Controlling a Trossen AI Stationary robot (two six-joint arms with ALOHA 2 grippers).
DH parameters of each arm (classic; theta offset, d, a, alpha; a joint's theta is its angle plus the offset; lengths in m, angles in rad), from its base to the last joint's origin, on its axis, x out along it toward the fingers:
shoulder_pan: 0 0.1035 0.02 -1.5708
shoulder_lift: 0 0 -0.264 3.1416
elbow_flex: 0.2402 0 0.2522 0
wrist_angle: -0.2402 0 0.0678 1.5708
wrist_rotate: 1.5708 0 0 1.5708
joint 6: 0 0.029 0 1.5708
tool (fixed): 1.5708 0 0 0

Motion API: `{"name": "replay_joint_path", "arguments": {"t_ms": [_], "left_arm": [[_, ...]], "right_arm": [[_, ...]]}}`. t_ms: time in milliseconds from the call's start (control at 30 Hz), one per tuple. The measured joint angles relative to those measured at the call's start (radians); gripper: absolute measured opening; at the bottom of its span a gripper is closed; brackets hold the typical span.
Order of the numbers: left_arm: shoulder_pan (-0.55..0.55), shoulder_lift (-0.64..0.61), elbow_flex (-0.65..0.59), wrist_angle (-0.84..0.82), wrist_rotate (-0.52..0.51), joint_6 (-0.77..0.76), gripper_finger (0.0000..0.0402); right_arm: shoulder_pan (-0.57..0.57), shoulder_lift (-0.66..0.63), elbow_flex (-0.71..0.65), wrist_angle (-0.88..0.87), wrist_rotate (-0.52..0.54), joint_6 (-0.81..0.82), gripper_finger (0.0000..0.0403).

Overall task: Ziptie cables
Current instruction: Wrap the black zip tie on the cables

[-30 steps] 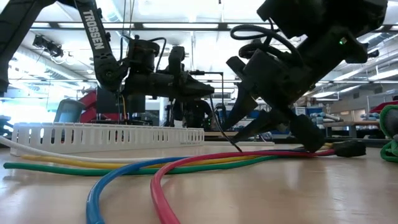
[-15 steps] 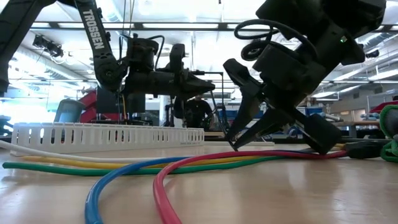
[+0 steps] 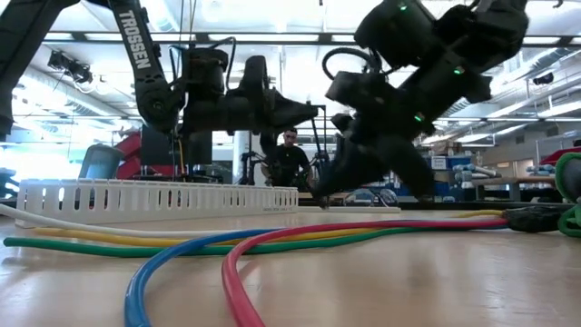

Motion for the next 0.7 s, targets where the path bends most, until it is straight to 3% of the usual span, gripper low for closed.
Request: {"name": "replay_joint_path", "arguments": {"t_ms": [400, 600, 700], "left_arm": [[-0.049, 0.0, -0.07, 0.007, -0.015, 0.439, 0.0], [-0.1, 0.0, -0.073, 0.007, -0.151, 0.739, 0.0], [-0.117, 0.0, -0.073, -0.015, -0.224, 0.828, 0.0]], "right_arm": [[-0.137, -0.216, -0.103, 0.046, -0.275, 0.449, 0.0], [-0.207, -0.193, -0.118, 0.156, -0.34, 0.617, 0.0], [-0.237, -0.17, -0.119, 0.235, -0.43, 0.633, 0.0]]}}
